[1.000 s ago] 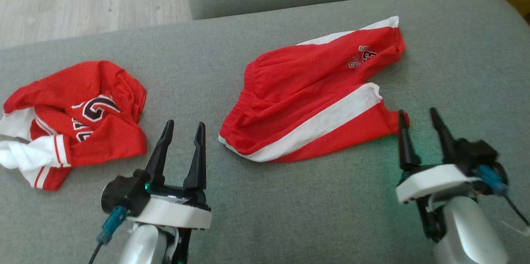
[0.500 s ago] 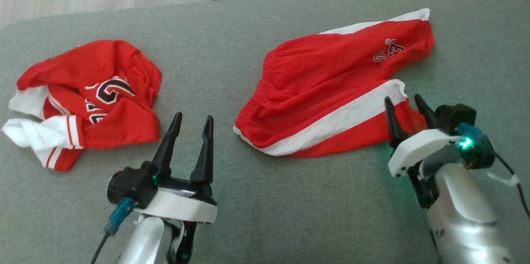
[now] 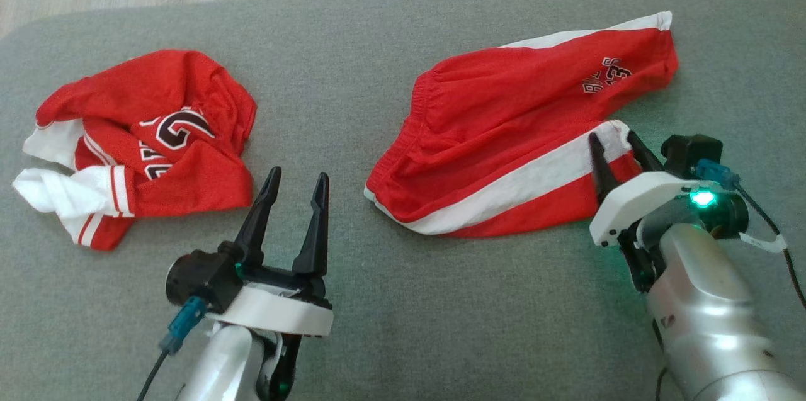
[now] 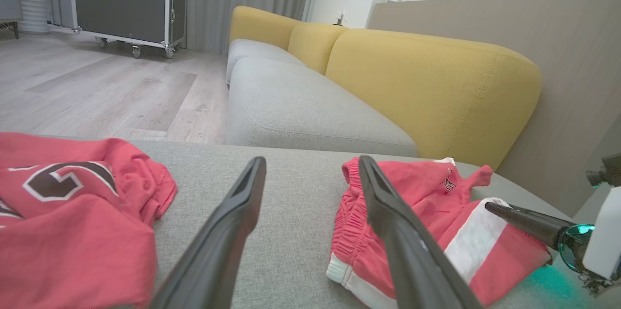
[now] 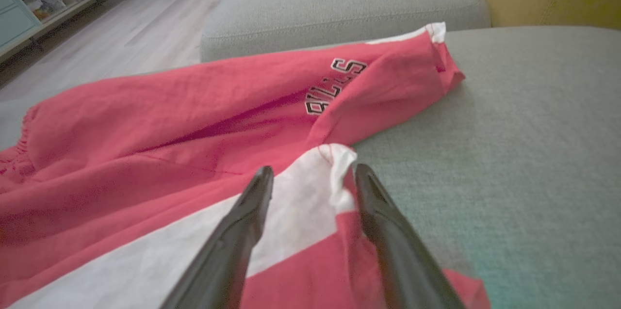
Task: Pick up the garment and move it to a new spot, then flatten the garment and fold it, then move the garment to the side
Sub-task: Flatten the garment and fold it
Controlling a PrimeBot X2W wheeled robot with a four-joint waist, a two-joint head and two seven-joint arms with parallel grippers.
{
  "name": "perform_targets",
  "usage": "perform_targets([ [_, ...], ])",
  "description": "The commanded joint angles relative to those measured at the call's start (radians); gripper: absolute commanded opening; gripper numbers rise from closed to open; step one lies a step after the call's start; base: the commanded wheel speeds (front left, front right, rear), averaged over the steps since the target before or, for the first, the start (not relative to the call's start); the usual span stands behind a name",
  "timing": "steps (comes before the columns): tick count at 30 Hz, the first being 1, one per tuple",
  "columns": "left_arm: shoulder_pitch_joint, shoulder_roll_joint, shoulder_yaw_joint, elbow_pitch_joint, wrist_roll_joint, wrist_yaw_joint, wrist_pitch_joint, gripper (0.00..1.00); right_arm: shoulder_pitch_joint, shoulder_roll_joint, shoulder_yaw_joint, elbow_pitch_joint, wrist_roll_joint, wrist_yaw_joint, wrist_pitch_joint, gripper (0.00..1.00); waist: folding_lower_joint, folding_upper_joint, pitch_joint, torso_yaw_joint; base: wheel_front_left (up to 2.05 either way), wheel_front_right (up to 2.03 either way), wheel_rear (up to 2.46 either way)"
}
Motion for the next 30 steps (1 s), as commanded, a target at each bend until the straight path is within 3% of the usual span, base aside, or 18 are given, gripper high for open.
perform_targets([
  [1,-0.039,0.002,0.027,-0.027,0.008,0.002,-0.01,1.0,-0.038,-0.002,0.028,-0.019,0.01,-0.001,-0.023,0.0,-0.0001,0.0,-0.004,-0.003,0.0,0.0,0.0],
  [6,-0.024,0.002,0.046,-0.024,0.006,0.002,-0.01,1.0,-0.019,-0.023,0.027,-0.029,0.028,-0.001,-0.074,0.0,-0.0001,0.0,-0.032,-0.028,0.0,0.0,0.0],
  [13,0.008,0.002,0.068,-0.038,0.001,0.002,-0.01,1.0,0.087,-0.068,-0.089,-0.132,0.018,-0.001,-0.101,0.0,-0.0001,0.0,-0.076,-0.083,0.0,0.0,0.0],
  [21,0.017,0.002,0.068,-0.045,-0.003,0.002,-0.01,1.0,0.208,-0.036,-0.232,-0.251,-0.05,-0.001,-0.033,0.0,-0.0001,0.0,-0.088,-0.12,0.0,0.0,0.0],
  [22,0.017,0.002,0.068,-0.045,-0.004,0.002,-0.01,1.0,0.221,-0.03,-0.251,-0.265,-0.06,-0.001,-0.021,0.28,-0.0001,0.0,-0.09,-0.122,0.0,0.0,0.0],
  [23,0.018,0.002,0.067,-0.044,-0.004,0.002,-0.01,1.0,0.231,-0.024,-0.272,-0.282,-0.069,-0.001,-0.014,1.0,-0.0001,0.0,-0.091,-0.123,0.0,0.0,0.0],
  [30,0.024,0.002,0.065,-0.042,-0.006,0.002,-0.01,1.0,0.266,0.008,-0.315,-0.417,-0.116,-0.001,-0.037,1.0,-0.0001,0.0,-0.104,-0.127,0.0,0.0,0.0],
])
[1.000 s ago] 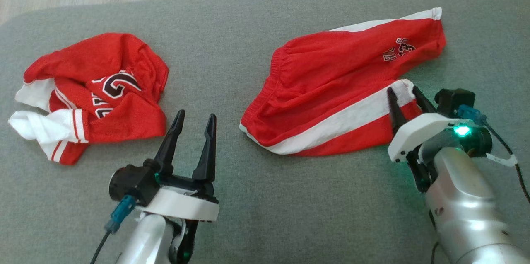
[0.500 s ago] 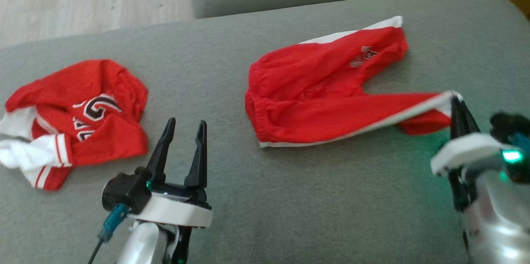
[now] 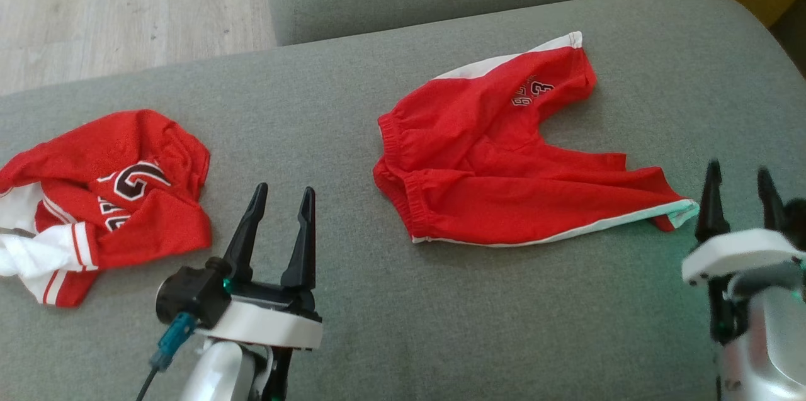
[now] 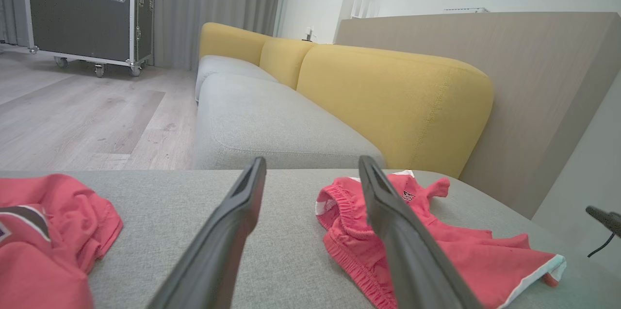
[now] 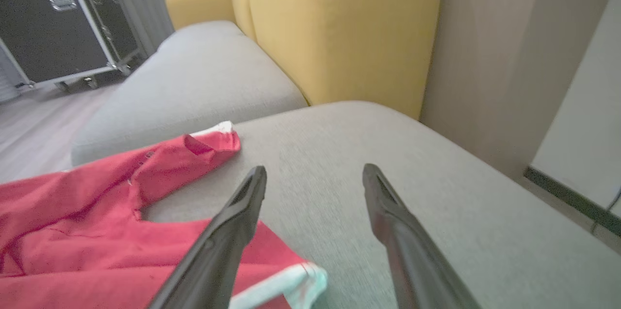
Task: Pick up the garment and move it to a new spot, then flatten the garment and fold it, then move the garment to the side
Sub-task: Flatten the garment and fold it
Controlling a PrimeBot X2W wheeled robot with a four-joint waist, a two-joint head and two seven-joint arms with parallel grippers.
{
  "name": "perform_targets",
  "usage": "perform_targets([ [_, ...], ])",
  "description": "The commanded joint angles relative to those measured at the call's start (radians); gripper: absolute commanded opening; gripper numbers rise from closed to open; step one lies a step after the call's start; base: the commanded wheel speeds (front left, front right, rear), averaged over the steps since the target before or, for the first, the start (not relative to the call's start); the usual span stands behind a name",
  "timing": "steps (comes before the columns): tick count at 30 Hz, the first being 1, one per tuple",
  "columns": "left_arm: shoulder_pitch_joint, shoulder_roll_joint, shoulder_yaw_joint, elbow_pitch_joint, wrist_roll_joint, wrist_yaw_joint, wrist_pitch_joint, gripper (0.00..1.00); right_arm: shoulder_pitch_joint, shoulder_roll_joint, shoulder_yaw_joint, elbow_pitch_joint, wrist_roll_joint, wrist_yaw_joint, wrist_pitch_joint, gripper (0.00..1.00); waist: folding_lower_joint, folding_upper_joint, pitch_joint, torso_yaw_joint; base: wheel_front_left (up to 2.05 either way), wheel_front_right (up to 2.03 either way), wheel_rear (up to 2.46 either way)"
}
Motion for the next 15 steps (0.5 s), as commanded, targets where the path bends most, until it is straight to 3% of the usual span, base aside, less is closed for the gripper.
perform_targets([
  [1,-0.02,0.002,0.027,-0.032,-0.005,0.002,-0.01,1.0,-0.021,0.007,0.048,-0.063,-0.007,-0.001,-0.023,1.0,0.0001,0.0,-0.002,0.001,0.0,0.0,0.0],
  [9,-0.027,0.002,0.023,-0.037,-0.003,0.002,-0.01,1.0,0.05,0.013,0.292,-0.25,0.07,-0.001,-0.08,1.0,0.0001,0.0,-0.001,0.023,0.0,0.0,0.0],
  [15,-0.032,0.002,0.014,-0.034,-0.001,0.002,-0.01,1.0,0.102,0.013,0.491,-0.309,0.131,-0.001,-0.085,1.0,0.0001,0.0,0.013,0.058,0.0,0.0,0.0],
])
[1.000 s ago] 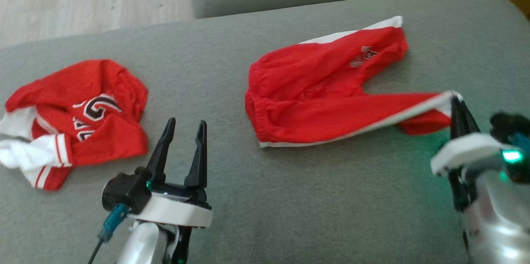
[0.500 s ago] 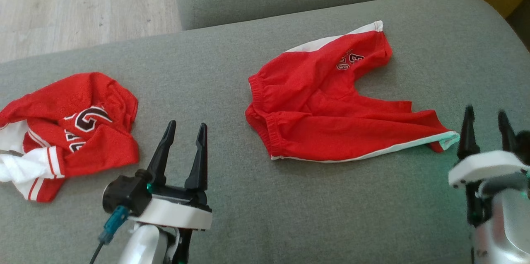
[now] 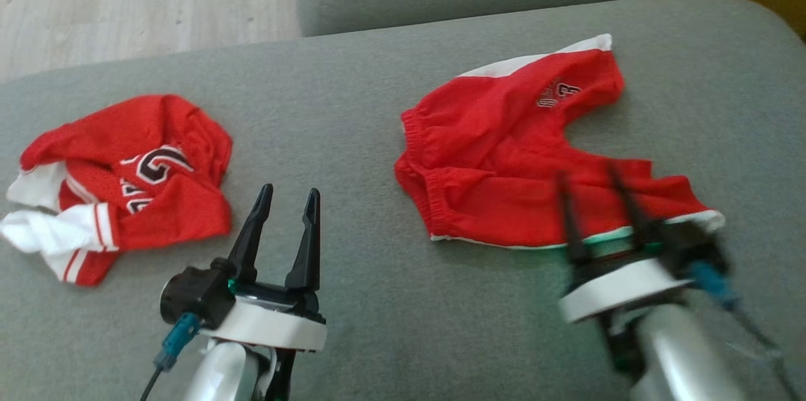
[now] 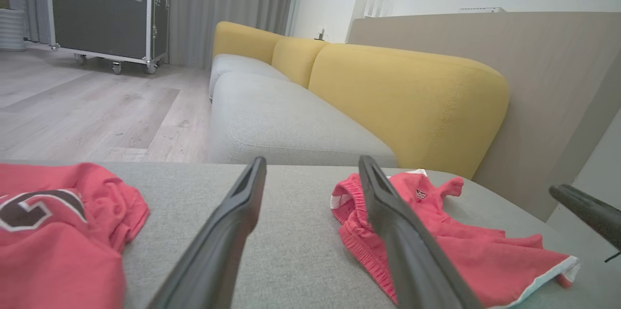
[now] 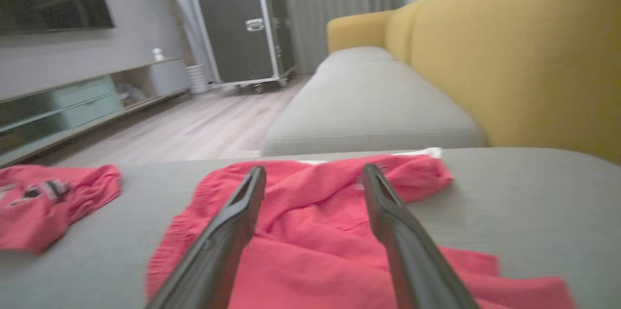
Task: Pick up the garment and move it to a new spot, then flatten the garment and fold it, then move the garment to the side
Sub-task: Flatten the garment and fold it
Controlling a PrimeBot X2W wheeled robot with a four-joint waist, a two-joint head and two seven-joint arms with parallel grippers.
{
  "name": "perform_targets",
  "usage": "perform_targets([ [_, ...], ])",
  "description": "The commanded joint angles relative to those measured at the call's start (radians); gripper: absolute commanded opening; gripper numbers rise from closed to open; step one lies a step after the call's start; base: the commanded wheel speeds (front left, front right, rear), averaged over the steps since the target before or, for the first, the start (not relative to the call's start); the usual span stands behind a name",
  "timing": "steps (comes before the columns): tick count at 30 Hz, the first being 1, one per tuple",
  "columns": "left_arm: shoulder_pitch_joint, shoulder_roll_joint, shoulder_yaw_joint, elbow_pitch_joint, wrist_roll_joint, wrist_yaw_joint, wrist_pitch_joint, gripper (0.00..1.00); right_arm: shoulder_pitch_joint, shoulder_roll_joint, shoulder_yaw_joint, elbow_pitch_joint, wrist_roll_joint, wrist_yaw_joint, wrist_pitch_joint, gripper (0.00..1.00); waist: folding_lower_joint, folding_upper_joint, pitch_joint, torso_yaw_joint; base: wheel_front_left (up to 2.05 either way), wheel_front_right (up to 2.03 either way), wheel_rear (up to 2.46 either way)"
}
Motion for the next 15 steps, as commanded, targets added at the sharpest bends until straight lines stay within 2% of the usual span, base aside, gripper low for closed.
perform_targets([
  [1,-0.037,0.002,0.025,-0.032,-0.001,0.002,-0.01,1.0,-0.03,0.001,0.077,-0.034,0.006,-0.001,-0.013,1.0,0.0,0.0,0.008,0.019,0.0,0.0,0.0],
  [7,-0.048,0.002,0.012,-0.028,-0.007,0.002,-0.01,1.0,-0.097,-0.031,0.313,0.065,0.034,-0.001,0.045,1.0,0.0,0.0,0.026,0.073,0.0,0.0,0.0],
  [10,-0.052,0.002,0.003,-0.025,-0.012,0.002,-0.01,1.0,-0.151,-0.033,0.369,0.15,0.037,-0.001,0.085,1.0,0.0,0.0,0.034,0.101,0.0,0.0,0.0],
  [15,-0.06,0.002,-0.009,-0.024,-0.022,0.002,-0.01,1.0,-0.237,-0.021,0.399,0.321,0.05,-0.001,0.129,1.0,0.0,0.0,0.047,0.142,0.0,0.0,0.0],
])
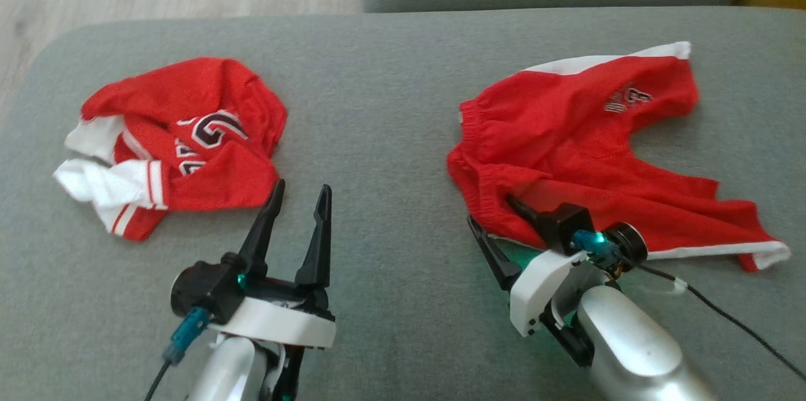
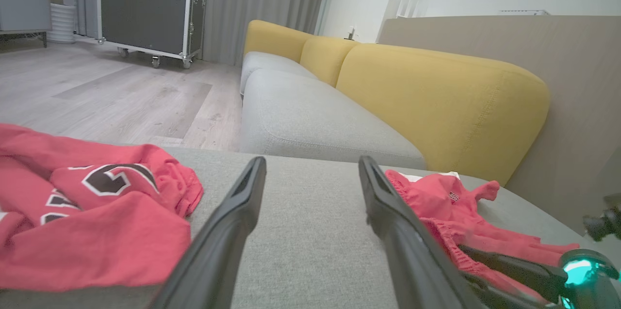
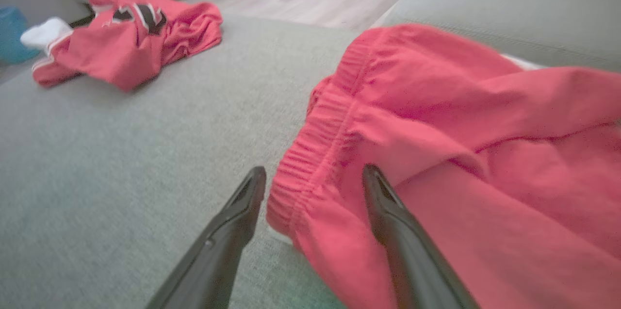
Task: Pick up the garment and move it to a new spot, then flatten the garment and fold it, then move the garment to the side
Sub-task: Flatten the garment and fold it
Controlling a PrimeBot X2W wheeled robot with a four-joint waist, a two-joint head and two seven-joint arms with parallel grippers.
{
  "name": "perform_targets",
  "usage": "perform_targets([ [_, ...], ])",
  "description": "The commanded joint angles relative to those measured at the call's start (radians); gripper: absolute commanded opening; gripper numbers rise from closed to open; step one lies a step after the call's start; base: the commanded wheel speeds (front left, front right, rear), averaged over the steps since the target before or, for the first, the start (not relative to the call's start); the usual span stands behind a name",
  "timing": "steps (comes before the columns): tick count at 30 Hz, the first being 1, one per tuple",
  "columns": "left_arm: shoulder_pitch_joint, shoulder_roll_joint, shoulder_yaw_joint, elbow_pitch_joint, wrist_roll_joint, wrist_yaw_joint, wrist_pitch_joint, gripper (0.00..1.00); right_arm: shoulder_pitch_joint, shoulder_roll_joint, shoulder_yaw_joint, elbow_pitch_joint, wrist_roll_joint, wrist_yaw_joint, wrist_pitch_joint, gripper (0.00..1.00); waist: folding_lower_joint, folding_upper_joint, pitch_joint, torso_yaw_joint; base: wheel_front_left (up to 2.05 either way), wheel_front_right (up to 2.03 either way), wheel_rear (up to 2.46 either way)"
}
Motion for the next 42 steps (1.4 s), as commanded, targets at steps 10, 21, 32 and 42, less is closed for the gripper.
perform_targets([
  [10,-0.048,0.002,0.01,-0.028,-0.015,0.002,-0.01,1.0,-0.149,0.031,0.07,0.202,0.093,-0.001,0.02,0.0,0.0,0.0,0.021,0.057,0.0,0.0,0.0],
  [21,-0.049,0.002,0.016,-0.025,-0.015,0.003,-0.01,1.0,-0.213,0.033,0.279,0.172,0.282,-0.001,-0.062,0.0,0.0,0.0,0.02,0.043,0.0,0.0,0.0],
  [32,-0.041,0.002,0.04,-0.029,-0.002,0.004,-0.01,1.0,-0.241,0.024,0.245,0.203,0.319,-0.001,-0.129,1.0,0.0,0.0,-0.002,-0.026,0.0,0.0,0.0],
  [42,-0.019,0.002,0.062,-0.04,0.006,0.003,-0.01,1.0,-0.07,-0.113,-0.145,-0.018,0.161,-0.001,-0.141,1.0,0.0,0.0,-0.044,-0.126,0.0,0.0,0.0],
])
